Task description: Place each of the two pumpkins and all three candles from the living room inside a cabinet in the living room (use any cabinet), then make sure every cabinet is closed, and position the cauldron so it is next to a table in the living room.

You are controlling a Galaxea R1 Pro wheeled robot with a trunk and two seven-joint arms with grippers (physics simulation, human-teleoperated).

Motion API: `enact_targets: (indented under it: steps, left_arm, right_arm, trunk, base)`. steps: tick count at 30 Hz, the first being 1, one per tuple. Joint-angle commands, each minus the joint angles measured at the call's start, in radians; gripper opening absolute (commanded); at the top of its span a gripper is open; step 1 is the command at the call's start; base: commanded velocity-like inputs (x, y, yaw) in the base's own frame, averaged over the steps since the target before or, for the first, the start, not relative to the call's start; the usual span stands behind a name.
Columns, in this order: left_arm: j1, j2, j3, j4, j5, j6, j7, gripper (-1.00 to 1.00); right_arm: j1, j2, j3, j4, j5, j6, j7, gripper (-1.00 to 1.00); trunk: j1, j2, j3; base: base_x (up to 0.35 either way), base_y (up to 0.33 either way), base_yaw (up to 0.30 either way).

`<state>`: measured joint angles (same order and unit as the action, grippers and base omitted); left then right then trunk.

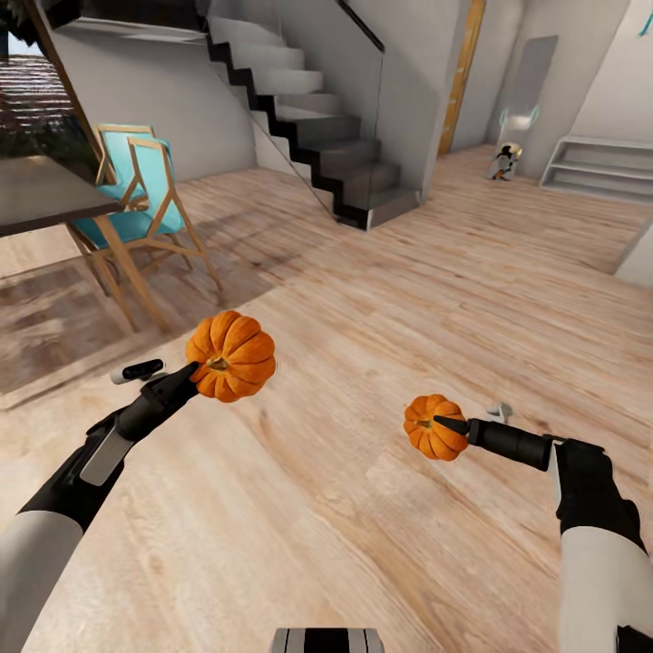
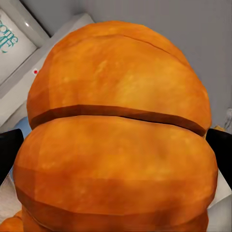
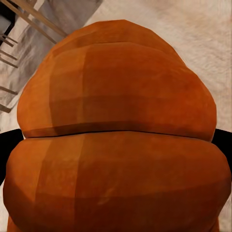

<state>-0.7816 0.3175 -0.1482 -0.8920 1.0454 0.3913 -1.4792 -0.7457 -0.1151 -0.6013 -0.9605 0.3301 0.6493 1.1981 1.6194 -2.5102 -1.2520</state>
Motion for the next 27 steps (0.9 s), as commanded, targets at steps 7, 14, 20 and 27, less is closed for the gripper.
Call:
enact_targets:
  steps: [7, 14, 20, 27]
  left_arm:
    - [0.0, 0.0, -0.001, 0.0, 0.0, 0.0, 0.0, -1.0]
    - [0.0, 0.0, -0.001, -0.001, 0.0, 0.0, 0.0, -1.0]
    - [0.0, 0.0, -0.001, -0.001, 0.0, 0.0, 0.0, -1.0]
    - [0.0, 0.0, 0.001, 0.0, 0.0, 0.0, 0.001, -1.0]
  right_arm:
    - [0.0, 0.0, 0.0, 0.0, -0.001, 0.002, 0.001, -1.0]
    - [0.0, 0.0, 0.0, 0.0, -0.001, 0.002, 0.001, -1.0]
    - [0.0, 0.0, 0.0, 0.0, -0.001, 0.003, 0.001, -1.0]
    - [0.0, 0.0, 0.0, 0.0, -0.002, 0.002, 0.001, -1.0]
  trunk:
    - [-0.003, 0.002, 0.032]
    - [-0.006, 0.003, 0.064]
    - [-0.009, 0.005, 0.091]
    - [-0.012, 0.006, 0.123]
  base:
    - [0.0, 0.0, 0.256]
    - [0.0, 0.0, 0.259]
    - [0.0, 0.0, 0.263]
    - [0.0, 0.0, 0.265]
